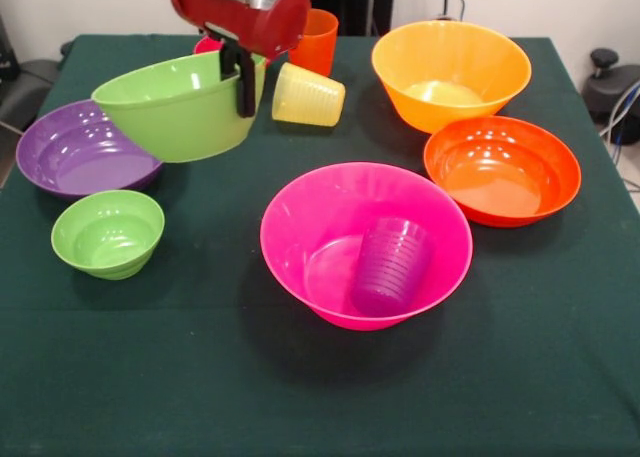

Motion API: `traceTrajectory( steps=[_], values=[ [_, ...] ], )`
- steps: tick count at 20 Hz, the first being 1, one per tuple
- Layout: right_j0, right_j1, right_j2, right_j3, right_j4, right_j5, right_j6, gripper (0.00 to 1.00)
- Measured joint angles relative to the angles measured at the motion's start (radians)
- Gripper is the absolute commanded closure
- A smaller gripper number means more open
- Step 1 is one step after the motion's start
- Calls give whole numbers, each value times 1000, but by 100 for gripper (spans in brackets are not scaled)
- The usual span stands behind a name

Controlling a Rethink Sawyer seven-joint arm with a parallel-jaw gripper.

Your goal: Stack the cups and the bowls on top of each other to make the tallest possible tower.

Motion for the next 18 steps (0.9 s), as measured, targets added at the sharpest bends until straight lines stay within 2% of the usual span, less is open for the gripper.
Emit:
traceTrajectory(
  steps=[6, 18],
  values=[
    [44, -35, 1, -1, -9, 18, 0, 100],
    [71, -53, 9, -14, -11, 54, 0, 100]
  ],
)
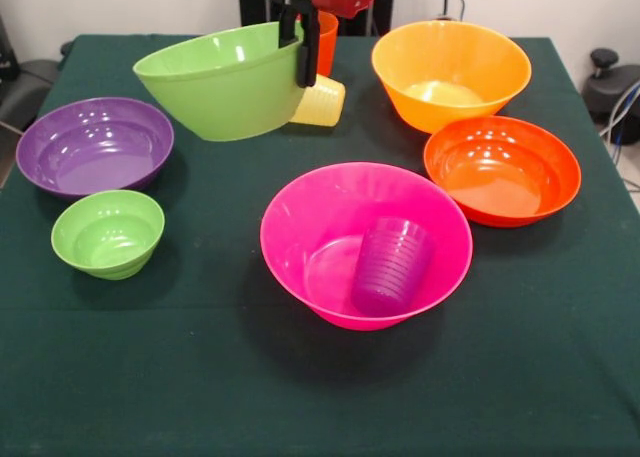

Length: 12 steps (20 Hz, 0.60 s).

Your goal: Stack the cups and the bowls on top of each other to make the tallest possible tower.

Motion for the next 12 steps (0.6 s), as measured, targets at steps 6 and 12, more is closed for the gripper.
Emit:
traceTrajectory(
  steps=[6, 12],
  values=[
    [24, 9, 13, 0, -4, 0, 0, 100],
    [53, 14, 25, 0, -7, 0, 0, 100]
  ],
)
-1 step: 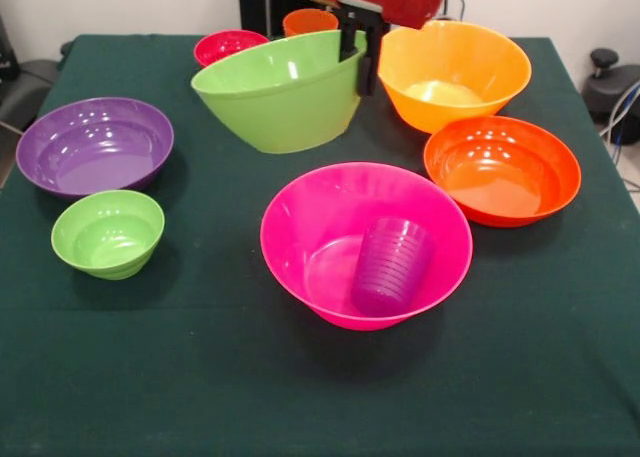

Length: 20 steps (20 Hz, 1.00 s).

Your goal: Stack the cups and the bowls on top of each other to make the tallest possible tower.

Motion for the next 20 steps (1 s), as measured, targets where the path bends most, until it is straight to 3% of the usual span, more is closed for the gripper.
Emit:
traceTrajectory(
  steps=[13, 20],
  values=[
    [20, 67, 9, -37, -4, 0, 0, 100],
    [21, 175, 8, -204, -15, 36, 0, 100]
  ],
)
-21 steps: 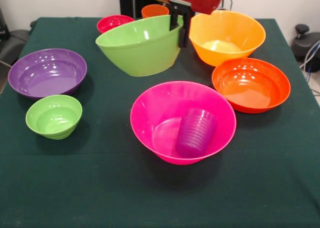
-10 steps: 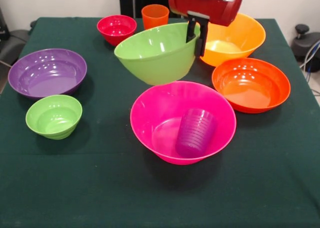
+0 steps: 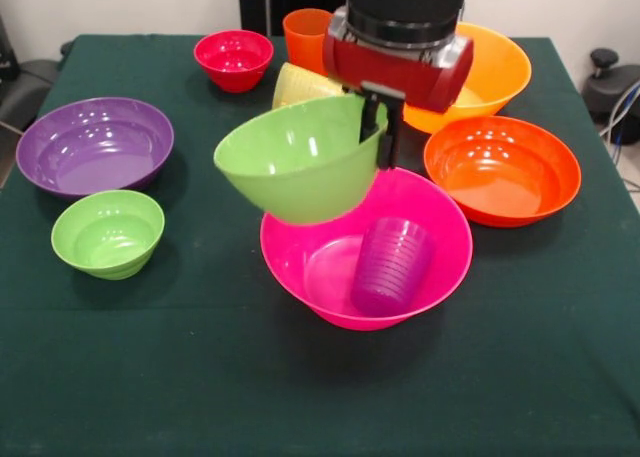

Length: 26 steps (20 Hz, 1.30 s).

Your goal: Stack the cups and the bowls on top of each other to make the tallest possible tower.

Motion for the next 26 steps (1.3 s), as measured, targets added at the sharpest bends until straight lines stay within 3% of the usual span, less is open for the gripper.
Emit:
traceTrajectory(
  steps=[5, 10, 19, 26],
  values=[
    [2, 89, -1, -142, -14, 38, 0, 100],
    [18, 131, -1, -211, -15, 72, 0, 100],
    [86, 111, -7, -215, -14, 73, 0, 100],
    [92, 68, -8, -215, -10, 73, 0, 100]
  ],
)
